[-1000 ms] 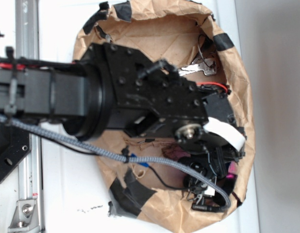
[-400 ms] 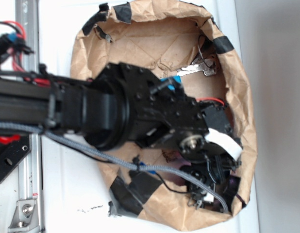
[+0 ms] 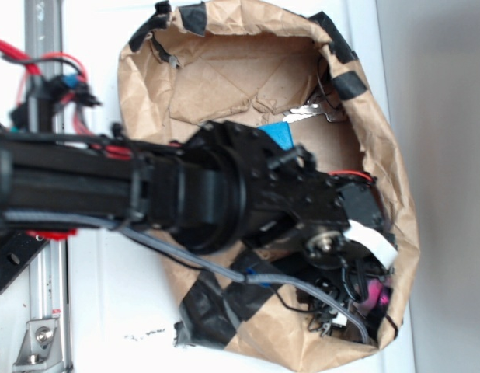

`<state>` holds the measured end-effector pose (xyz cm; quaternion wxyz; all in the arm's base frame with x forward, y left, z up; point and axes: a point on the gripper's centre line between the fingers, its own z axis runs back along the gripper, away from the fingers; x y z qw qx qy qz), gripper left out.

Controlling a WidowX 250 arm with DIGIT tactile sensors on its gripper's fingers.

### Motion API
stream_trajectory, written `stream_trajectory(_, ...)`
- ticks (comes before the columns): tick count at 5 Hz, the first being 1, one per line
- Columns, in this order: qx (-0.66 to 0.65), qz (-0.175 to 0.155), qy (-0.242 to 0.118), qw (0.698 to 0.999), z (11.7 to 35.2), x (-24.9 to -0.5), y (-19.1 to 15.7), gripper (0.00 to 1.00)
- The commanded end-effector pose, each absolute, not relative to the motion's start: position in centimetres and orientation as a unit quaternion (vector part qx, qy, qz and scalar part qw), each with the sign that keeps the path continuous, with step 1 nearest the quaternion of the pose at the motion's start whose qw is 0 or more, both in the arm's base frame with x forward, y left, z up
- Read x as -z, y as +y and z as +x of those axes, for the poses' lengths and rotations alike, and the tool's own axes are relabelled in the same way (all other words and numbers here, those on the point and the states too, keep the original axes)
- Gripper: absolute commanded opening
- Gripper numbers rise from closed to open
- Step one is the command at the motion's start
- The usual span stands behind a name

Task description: Grab the plastic pickle.

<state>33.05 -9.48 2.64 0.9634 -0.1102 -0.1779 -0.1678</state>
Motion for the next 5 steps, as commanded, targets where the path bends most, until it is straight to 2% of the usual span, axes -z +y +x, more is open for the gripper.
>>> stream_trajectory(1,0.156,-0.116,-0.181,0.964,32.7,-4.6,-9.0,0.0)
stream_trajectory(2,0.117,-0.111,-0.183,0.97,32.2,-6.7,-7.5,1.0)
stream_trajectory(3,0.071,-0.097,-0.178,0.977,32.0,-7.8,-6.3,1.0)
stream_trajectory(4,0.058,-0.096,-0.156,0.981,32.1,-7.9,-7.0,1.0)
stream_trajectory(5,0.067,-0.098,-0.144,0.982,31.8,-7.6,-9.2,1.0)
